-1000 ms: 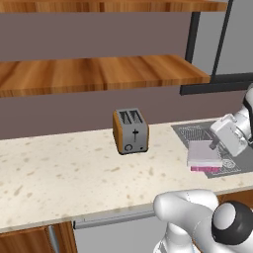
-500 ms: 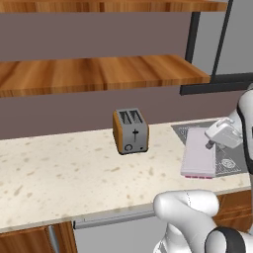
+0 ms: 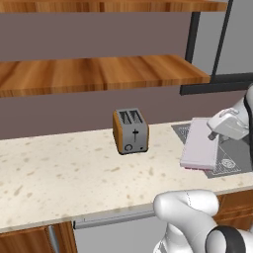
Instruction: The ice cube tray has been filled with water. Take the tray and place it in the freezer to make ice. Close the freezer door after placing the tray.
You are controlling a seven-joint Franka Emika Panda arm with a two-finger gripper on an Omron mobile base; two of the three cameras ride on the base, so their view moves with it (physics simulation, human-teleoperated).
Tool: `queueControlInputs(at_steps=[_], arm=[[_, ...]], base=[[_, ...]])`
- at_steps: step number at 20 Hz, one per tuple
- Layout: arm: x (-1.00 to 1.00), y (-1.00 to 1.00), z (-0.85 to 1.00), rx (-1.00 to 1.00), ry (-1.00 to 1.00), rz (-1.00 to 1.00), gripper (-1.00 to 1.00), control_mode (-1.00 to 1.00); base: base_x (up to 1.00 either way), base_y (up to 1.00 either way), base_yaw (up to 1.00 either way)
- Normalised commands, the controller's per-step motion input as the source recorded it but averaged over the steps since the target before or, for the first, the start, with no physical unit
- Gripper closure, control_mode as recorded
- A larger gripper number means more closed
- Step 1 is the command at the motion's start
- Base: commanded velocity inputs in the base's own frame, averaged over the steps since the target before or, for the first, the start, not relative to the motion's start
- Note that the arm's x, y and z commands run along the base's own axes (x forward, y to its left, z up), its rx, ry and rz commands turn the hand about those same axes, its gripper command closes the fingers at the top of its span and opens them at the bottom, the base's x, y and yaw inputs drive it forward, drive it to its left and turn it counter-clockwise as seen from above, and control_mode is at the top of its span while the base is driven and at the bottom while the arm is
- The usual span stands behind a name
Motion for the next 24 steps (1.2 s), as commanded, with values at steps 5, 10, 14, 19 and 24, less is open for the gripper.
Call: queueControlInputs(at_steps=[5,10,14,19,24], arm=[[-0.04,0.0,0.13,0.0,0.02,-0.04,1.0,-1.0],[0.0,0.0,-0.02,0.0,0.0,-0.03,1.0,-1.0],[0.0,0.0,-0.07,0.0,0.0,-0.02,1.0,-1.0],[0.0,0.0,-0.03,0.02,0.0,0.0,1.0,-1.0],[0.0,0.0,-0.01,0.06,0.0,0.0,1.0,-1.0]], base=[[0.0,0.0,0.0],[0.0,0.0,0.0],[0.0,0.0,0.0],[0.0,0.0,0.0],[0.0,0.0,0.0]])
